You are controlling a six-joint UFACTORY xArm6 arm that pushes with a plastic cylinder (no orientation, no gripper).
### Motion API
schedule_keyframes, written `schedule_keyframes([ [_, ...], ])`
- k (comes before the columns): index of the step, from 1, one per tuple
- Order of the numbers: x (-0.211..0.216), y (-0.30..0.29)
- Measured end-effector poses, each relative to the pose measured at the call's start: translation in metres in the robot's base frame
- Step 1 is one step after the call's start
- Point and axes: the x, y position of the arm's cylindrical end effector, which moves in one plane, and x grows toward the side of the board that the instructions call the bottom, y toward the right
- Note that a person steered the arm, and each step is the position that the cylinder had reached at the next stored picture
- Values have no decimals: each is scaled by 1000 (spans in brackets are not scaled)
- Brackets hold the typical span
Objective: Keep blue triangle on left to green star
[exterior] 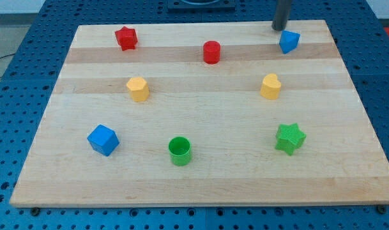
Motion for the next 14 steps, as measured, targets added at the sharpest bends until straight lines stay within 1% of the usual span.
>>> schedule_keyframes([
  [1, 2, 11],
  [2, 65, 16],
  [3, 145, 24],
  [4, 163, 43],
  [5, 139, 75],
  [6, 57, 62],
  [7, 84, 13],
  [8, 144, -8],
  [9, 170, -20],
  [10, 166, -38],
  [11, 211, -67],
  [12, 239, -76],
  [13, 242, -102],
  [14, 258, -110],
])
